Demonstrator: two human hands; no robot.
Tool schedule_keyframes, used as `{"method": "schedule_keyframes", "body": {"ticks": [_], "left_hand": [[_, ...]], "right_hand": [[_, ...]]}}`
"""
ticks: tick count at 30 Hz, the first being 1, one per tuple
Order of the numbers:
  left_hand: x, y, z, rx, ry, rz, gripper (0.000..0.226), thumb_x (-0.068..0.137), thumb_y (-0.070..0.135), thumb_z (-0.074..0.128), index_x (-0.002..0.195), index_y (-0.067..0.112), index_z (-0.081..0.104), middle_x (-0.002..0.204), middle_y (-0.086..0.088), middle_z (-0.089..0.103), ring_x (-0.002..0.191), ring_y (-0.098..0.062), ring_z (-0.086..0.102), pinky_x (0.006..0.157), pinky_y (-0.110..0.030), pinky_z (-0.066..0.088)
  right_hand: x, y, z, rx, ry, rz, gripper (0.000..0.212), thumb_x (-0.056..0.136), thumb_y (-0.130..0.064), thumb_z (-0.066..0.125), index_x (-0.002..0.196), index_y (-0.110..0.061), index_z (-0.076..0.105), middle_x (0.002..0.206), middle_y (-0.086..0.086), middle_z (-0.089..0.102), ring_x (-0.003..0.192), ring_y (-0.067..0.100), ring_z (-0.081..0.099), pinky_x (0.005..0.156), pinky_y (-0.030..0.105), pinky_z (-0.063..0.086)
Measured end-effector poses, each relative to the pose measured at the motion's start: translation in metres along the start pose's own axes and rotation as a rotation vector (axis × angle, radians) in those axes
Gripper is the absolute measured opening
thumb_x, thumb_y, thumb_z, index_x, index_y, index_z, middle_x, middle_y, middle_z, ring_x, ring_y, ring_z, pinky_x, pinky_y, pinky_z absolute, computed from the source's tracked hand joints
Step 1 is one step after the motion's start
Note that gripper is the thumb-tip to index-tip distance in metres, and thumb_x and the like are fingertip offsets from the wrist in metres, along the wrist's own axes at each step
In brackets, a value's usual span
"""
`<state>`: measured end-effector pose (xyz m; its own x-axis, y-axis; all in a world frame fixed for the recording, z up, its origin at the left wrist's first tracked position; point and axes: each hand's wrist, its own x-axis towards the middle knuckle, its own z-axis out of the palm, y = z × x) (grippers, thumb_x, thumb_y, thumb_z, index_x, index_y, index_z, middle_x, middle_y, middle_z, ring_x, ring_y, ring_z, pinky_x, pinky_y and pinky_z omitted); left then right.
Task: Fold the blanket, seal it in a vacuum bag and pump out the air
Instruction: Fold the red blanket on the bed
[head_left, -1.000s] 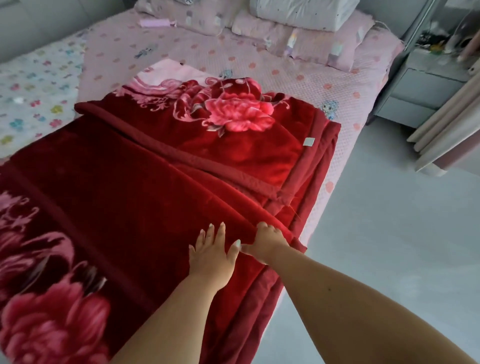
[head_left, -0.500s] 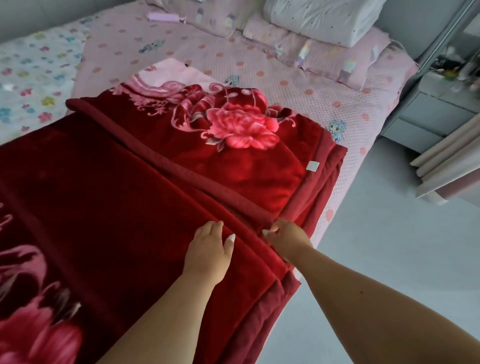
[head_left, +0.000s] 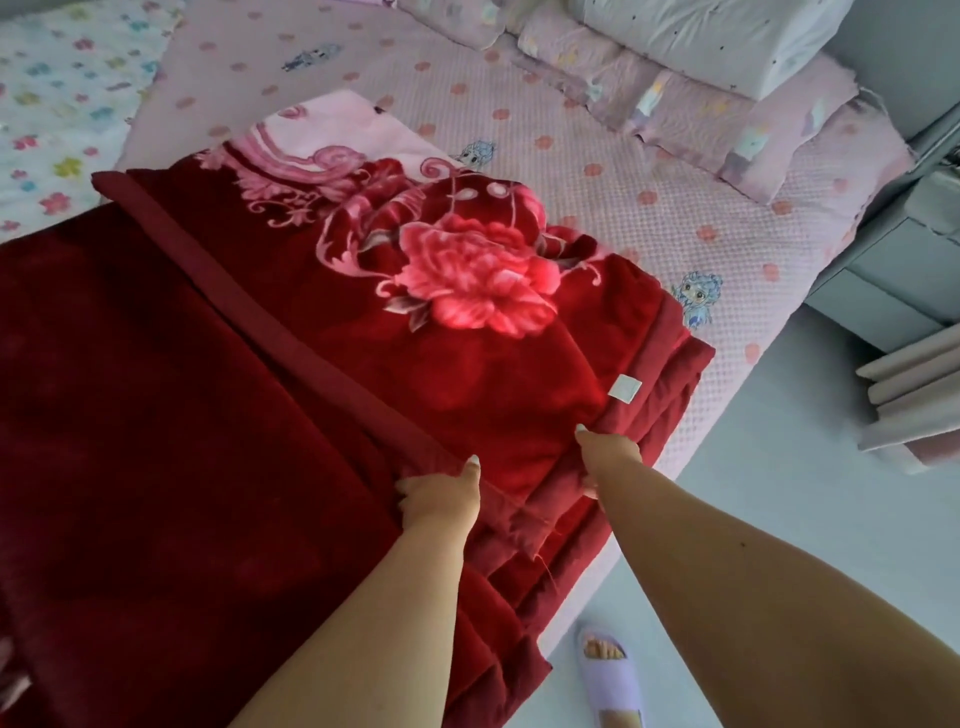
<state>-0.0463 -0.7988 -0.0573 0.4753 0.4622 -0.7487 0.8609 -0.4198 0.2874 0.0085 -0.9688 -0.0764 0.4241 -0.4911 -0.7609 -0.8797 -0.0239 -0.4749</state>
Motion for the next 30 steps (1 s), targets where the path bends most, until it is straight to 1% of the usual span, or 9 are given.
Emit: {"method": "schedule_keyframes", "body": {"ticks": [3,6,10,15,19,22,25,28,30], "left_hand": [[0.004,0.006,0.012,-0.258,0.112,-0.033,0.109,0.076,0.062,0.067,0.145,0.001,0.006,0.130,-0.023,0.050,0.110,-0.037,0.058,0.093,-0.043,0.050],[-0.006,0.014,0.029,-0.287,0.258,0.077,0.109,0.081,0.051,0.067,0.151,0.018,-0.010,0.128,-0.022,0.051,0.103,-0.035,0.062,0.084,-0.036,0.050],[-0.025,0.017,0.040,-0.295,0.363,0.113,0.060,0.092,0.040,0.057,0.142,0.018,0.030,0.122,-0.021,0.054,0.091,-0.028,0.061,0.082,-0.032,0.049],[-0.046,-0.002,0.051,-0.330,0.375,0.104,0.039,0.099,0.036,0.045,0.119,0.004,0.054,0.112,-0.017,0.063,0.103,-0.034,0.060,0.092,-0.036,0.047],[-0.075,-0.034,0.077,-0.254,0.318,-0.014,0.033,0.100,0.034,0.043,0.104,0.003,0.053,0.105,-0.021,0.065,0.099,-0.037,0.060,0.085,-0.038,0.048],[-0.070,-0.038,0.070,-0.167,0.312,-0.081,0.038,0.100,0.033,0.042,0.118,0.000,0.046,0.117,-0.023,0.061,0.109,-0.039,0.057,0.087,-0.038,0.045],[-0.074,-0.023,0.057,-0.027,0.435,-0.116,0.057,0.094,0.039,0.052,0.130,0.000,0.032,0.127,-0.022,0.051,0.116,-0.038,0.052,0.089,-0.042,0.045],[-0.085,0.005,0.051,0.117,0.667,0.079,0.058,0.090,0.044,0.055,0.131,0.006,0.038,0.129,-0.014,0.049,0.117,-0.031,0.048,0.093,-0.040,0.042],[-0.087,0.027,0.053,0.064,0.675,0.298,0.051,0.092,0.039,0.054,0.131,0.008,0.044,0.128,-0.011,0.052,0.117,-0.029,0.047,0.095,-0.038,0.039]], "right_hand": [[0.023,-0.007,0.000,-0.108,0.031,-0.016,0.084,0.080,-0.055,0.065,0.142,-0.009,0.034,0.135,0.020,0.045,0.117,0.041,0.051,0.101,0.051,0.045],[0.038,-0.011,-0.001,-0.102,-0.024,-0.082,0.082,0.078,-0.061,0.061,0.144,-0.021,0.034,0.139,0.015,0.043,0.125,0.038,0.044,0.105,0.050,0.040],[0.035,-0.011,-0.007,0.205,-0.173,-0.034,0.071,0.079,-0.056,0.069,0.134,-0.015,0.049,0.096,-0.001,0.052,0.090,0.023,0.051,0.082,0.036,0.042],[0.030,0.007,-0.034,-0.026,-0.072,-0.259,0.046,0.087,-0.051,0.059,0.115,-0.015,0.062,0.078,-0.006,0.052,0.069,0.019,0.051,0.074,0.035,0.041],[0.030,0.056,-0.052,-0.147,-0.050,-0.235,0.042,0.090,-0.043,0.059,0.116,-0.010,0.062,0.085,0.002,0.058,0.080,0.028,0.056,0.079,0.036,0.045],[0.028,0.065,-0.050,-0.231,-0.176,-0.188,0.050,0.089,-0.044,0.062,0.120,-0.004,0.058,0.089,0.007,0.056,0.092,0.035,0.060,0.090,0.043,0.051],[0.029,0.051,-0.057,-0.371,-0.096,-0.287,0.063,0.085,-0.058,0.057,0.122,-0.007,0.053,0.112,0.015,0.057,0.105,0.038,0.057,0.092,0.042,0.046],[0.036,0.027,-0.080,-0.353,0.084,-0.409,0.055,0.088,-0.058,0.049,0.107,-0.007,0.054,0.109,0.014,0.056,0.097,0.036,0.057,0.086,0.042,0.046],[0.048,0.008,-0.099,-0.378,0.136,-0.487,0.047,0.091,-0.050,0.048,0.099,-0.005,0.057,0.102,0.014,0.061,0.094,0.035,0.059,0.085,0.041,0.048]]}}
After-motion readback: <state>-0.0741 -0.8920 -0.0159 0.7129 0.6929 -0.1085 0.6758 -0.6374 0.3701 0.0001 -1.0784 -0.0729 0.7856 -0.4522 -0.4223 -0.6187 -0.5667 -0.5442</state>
